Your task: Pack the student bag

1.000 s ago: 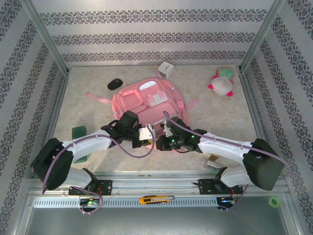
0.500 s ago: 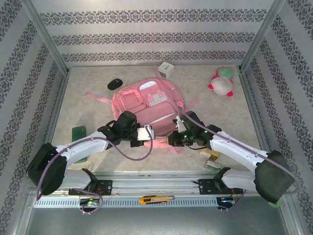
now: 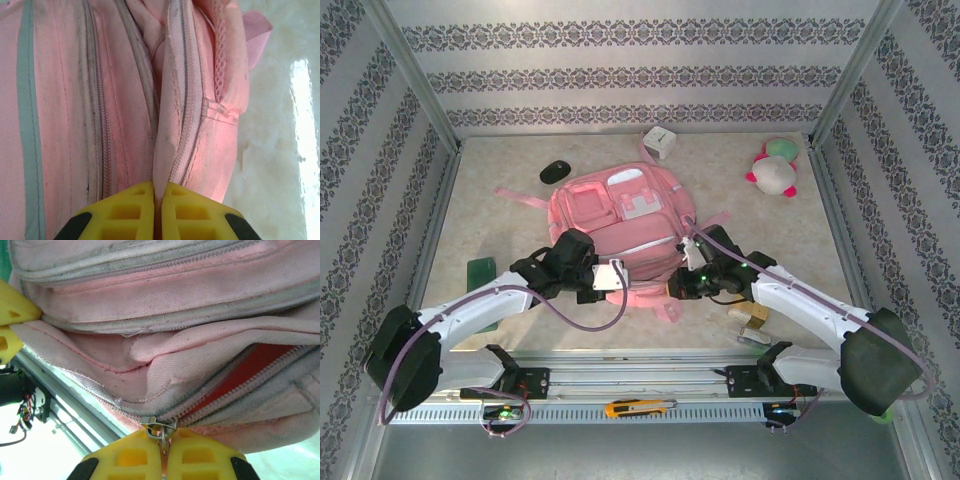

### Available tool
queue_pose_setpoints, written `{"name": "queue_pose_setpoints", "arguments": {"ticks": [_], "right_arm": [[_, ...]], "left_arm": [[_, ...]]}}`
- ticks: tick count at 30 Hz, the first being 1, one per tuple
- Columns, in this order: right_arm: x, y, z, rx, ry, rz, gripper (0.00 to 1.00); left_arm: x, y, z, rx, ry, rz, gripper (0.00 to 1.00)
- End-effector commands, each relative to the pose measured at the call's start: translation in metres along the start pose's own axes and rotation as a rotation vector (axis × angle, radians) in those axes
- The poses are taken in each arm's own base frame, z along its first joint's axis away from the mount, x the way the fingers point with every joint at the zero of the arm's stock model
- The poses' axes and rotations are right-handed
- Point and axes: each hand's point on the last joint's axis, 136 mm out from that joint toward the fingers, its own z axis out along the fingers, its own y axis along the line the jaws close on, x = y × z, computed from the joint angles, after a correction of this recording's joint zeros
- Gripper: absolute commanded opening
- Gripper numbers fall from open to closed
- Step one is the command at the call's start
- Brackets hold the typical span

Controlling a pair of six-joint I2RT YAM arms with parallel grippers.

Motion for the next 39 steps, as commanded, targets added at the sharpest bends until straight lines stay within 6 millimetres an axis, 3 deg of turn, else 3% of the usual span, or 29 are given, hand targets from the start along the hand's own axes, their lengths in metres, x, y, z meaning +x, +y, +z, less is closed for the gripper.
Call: {"name": "queue_pose_setpoints", "arguments": {"ticks": [1,5,12,14,19,24,30,33,35,37,39], "right_arm": [[0.014,0.009,0.009,-0.025,0.035,0.002,0.00],[0.016,0.018,0.018,-0.056,0.014,0.015,0.00],[0.019,0.050,0.041,-0.127,0.015,-0.010,0.00],[0.017,0.056,0.048,-0.142,0.016,-0.012,0.00],[0.014,0.064,0.049,-0.163,0.014,-0.026,0.00],[0.015,0.066,0.048,-0.166,0.024,-0.044,0.00],[0.014,0.062,0.044,-0.158,0.034,-0.051,0.00],[0.012,0.063,0.041,-0.160,0.033,-0.056,0.00],[0.012,0.062,0.039,-0.158,0.039,-0.059,0.00],[0.013,0.060,0.038,-0.156,0.047,-0.061,0.00],[0.011,0.060,0.036,-0.161,0.046,-0.061,0.00]], "left_arm": [[0.056,-0.009,-0.016,0.021,0.257,-0.053,0.10],[0.069,-0.003,-0.022,-0.022,0.320,-0.062,0.15],[0.082,0.035,-0.028,-0.193,0.407,-0.112,0.17],[0.073,0.034,-0.029,-0.170,0.374,-0.121,0.25],[0.021,0.008,-0.037,-0.026,0.115,-0.126,0.53],[-0.012,-0.020,-0.033,0.063,-0.051,-0.050,0.59],[-0.041,-0.023,-0.007,0.086,-0.108,0.020,0.61],[-0.047,-0.029,0.008,0.134,-0.081,0.066,0.42],[-0.049,-0.023,0.018,0.114,-0.062,0.075,0.41],[-0.049,-0.016,0.027,0.085,-0.061,0.089,0.48],[-0.050,-0.015,0.031,0.086,-0.065,0.102,0.42]]}}
